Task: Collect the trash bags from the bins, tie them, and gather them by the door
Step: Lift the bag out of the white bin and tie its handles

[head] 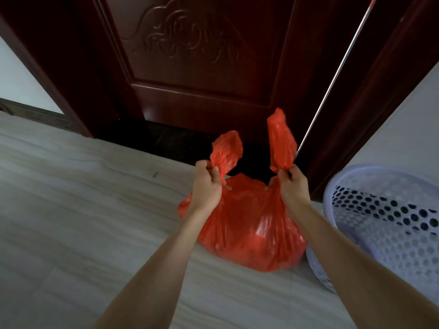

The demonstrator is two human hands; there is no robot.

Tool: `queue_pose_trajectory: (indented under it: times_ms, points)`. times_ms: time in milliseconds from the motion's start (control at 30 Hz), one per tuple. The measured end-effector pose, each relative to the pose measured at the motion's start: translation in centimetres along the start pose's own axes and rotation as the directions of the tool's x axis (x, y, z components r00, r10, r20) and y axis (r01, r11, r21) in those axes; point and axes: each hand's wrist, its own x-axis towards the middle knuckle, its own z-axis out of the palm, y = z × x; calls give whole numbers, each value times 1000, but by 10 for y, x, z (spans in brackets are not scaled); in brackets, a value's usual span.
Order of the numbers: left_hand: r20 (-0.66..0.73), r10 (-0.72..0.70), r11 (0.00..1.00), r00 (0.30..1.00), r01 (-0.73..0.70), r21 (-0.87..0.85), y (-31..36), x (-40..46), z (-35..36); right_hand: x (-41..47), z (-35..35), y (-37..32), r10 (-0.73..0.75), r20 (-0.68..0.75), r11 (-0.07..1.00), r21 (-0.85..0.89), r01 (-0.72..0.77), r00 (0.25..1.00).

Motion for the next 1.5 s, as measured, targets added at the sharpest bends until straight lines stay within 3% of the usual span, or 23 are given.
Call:
queue_pose_trajectory:
  times_ms: [33, 100, 133, 167, 233, 333, 400, 500, 567, 633, 733, 900, 1000, 1067, 1167, 1300, 1400, 1500]
  points:
    - [69, -88, 988, 994, 96, -121, 0, 1, -3, 1, -1, 2, 49, -41, 998, 47, -47, 998]
    - [315, -228, 853, 922, 344, -391, -5, 4, -13, 1, -4, 5, 157, -82, 976, 167, -141, 984]
    - [420, -245, 822, 874, 417, -388, -10, 4, -20, 1, -5, 6, 205, -91, 958, 225, -181, 974]
    - [489, -269, 860, 830, 436, -266, -14, 4, -26, 1, -6, 6, 246, -96, 938, 273, -212, 964]
    - [542, -295, 950, 787, 303, 78, -18, 0, -29, 1, -7, 5, 292, -102, 914, 322, -246, 951]
    - [403, -64, 920, 913, -102, 378, -21, -3, -17, 2, -7, 4, 293, -104, 914, 323, -246, 951]
    - [297, 100, 859, 949, -234, 456, -18, -7, -8, 1, -9, 5, 300, -106, 914, 317, -254, 948]
    - [237, 172, 926, 956, -239, 291, -8, -11, -3, 2, -13, 4, 326, -103, 910, 305, -282, 940]
    - [245, 89, 992, 966, -108, 69, 3, -14, 0, 5, -16, 6, 341, -117, 915, 269, -301, 933]
    - [275, -59, 986, 960, 100, -136, 10, -16, 6, 9, -17, 10, 344, -140, 930, 184, -317, 929]
    - [280, -286, 858, 916, 375, -351, 13, -9, 11, 10, -15, 18, 336, -147, 942, 55, -332, 930]
    - [349, -402, 655, 847, 532, -537, 16, -8, 6, 6, -10, 21, 394, -67, 919, 62, -390, 917]
    - [307, -483, 523, 820, 552, -650, 11, -4, 7, 4, -9, 17, 438, 36, 867, 247, -433, 898]
    - [283, -531, 497, 799, 564, -660, 9, -3, 7, 1, -8, 15, 425, 170, 771, 446, -453, 889]
    - [223, -570, 527, 791, 560, -639, 7, -2, 4, -4, -5, 11, 384, 238, 700, 555, -449, 892]
    - [127, -529, 610, 839, 480, -630, 12, -1, 9, -6, 3, 9, 336, 99, 863, 366, -348, 937]
    - [184, -523, 684, 832, 539, -492, 13, -5, 16, -6, 10, 6, 299, 82, 885, 350, -308, 951]
    - [102, -441, 831, 892, 449, -330, 7, -8, 19, -6, 14, -3, 350, 142, 826, 419, -376, 926]
